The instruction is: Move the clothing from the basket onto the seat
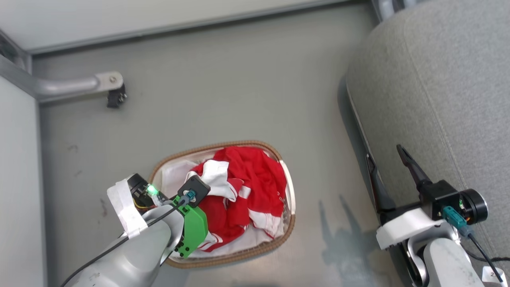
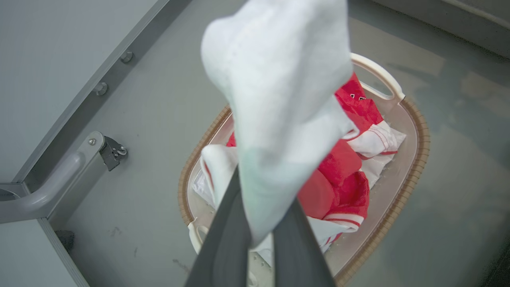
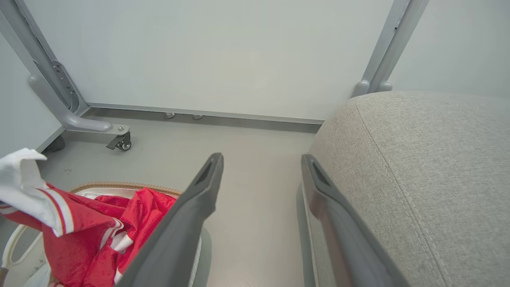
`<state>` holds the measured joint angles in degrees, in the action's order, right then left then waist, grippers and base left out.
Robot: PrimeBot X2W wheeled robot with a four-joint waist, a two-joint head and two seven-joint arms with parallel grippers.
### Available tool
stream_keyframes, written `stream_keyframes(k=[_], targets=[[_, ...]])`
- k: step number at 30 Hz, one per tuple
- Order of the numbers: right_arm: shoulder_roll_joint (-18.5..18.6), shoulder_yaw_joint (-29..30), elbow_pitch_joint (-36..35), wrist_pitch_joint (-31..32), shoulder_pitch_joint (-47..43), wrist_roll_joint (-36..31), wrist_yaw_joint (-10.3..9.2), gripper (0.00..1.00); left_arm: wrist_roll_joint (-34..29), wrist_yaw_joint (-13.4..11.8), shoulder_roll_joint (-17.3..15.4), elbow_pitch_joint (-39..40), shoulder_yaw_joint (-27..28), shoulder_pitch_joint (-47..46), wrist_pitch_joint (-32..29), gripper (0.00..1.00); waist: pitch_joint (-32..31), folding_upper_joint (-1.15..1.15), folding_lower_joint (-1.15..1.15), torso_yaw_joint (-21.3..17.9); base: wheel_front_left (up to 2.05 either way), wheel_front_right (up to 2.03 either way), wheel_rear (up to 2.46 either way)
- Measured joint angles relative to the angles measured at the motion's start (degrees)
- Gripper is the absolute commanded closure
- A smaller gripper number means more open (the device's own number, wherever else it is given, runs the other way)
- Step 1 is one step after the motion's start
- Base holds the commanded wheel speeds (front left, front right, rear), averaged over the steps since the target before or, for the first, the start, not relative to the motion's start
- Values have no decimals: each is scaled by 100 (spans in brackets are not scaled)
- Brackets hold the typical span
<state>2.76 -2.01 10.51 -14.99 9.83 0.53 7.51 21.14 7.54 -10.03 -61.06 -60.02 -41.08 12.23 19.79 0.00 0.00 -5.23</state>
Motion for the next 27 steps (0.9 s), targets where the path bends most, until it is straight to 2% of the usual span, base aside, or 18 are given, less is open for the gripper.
stream_keyframes(k=[11, 20, 27], targets=[[1, 81, 238, 0, -531, -88, 0, 0, 724, 1, -411, 1276, -824, -606, -52, 100, -1380, 0, 0, 266, 0, 0, 0], [1, 19, 292, 0, -504, -163, 0, 0, 837, 1, -641, 1905, -786, -1657, -203, 100, -2135, 0, 0, 417, 0, 0, 0], [0, -146, 324, 0, -329, -162, 0, 0, 848, 1, -740, 1994, -732, -2252, -318, 100, -2345, 0, 0, 330, 0, 0, 0]])
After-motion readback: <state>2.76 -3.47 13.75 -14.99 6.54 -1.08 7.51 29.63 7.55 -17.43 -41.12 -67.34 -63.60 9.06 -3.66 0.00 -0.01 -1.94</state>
